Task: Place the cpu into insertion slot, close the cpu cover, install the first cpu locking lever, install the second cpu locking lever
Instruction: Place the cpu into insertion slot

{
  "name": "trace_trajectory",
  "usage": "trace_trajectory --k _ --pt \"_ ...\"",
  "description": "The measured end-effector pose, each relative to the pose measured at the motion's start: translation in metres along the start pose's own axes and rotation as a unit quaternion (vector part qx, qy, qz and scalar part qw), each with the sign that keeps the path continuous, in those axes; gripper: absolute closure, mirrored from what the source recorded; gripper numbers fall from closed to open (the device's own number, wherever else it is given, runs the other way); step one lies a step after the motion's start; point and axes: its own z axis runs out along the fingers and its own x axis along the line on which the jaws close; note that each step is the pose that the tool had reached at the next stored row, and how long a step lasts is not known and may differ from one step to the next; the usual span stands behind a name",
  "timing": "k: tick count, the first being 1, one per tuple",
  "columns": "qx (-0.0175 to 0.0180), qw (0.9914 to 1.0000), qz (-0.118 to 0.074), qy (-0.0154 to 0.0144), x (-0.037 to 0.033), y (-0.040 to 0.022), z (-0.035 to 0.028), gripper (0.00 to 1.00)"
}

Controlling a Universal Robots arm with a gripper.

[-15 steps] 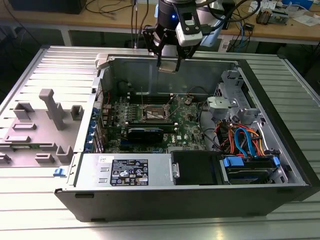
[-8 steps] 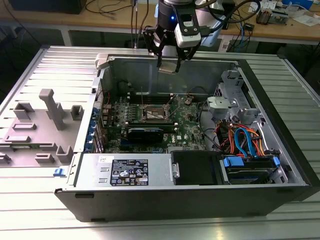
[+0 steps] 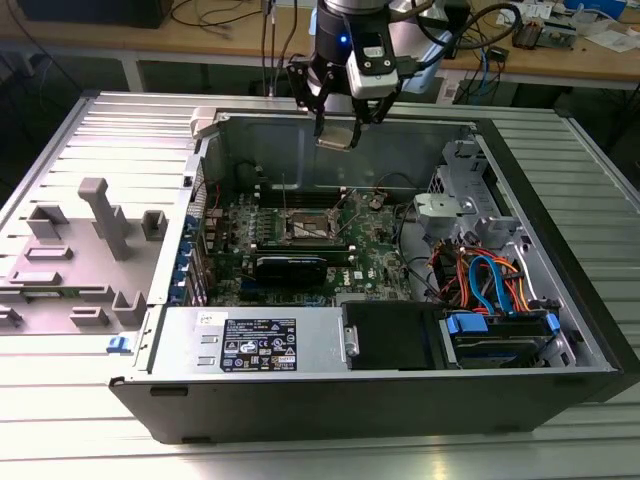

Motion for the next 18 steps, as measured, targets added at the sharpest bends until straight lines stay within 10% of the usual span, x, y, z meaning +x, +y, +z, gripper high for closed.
trace_trajectory --k 18 --pt "0.0000 0.99994 0.010 -0.0010 0.0000 -0.0002 0.0015 0.46"
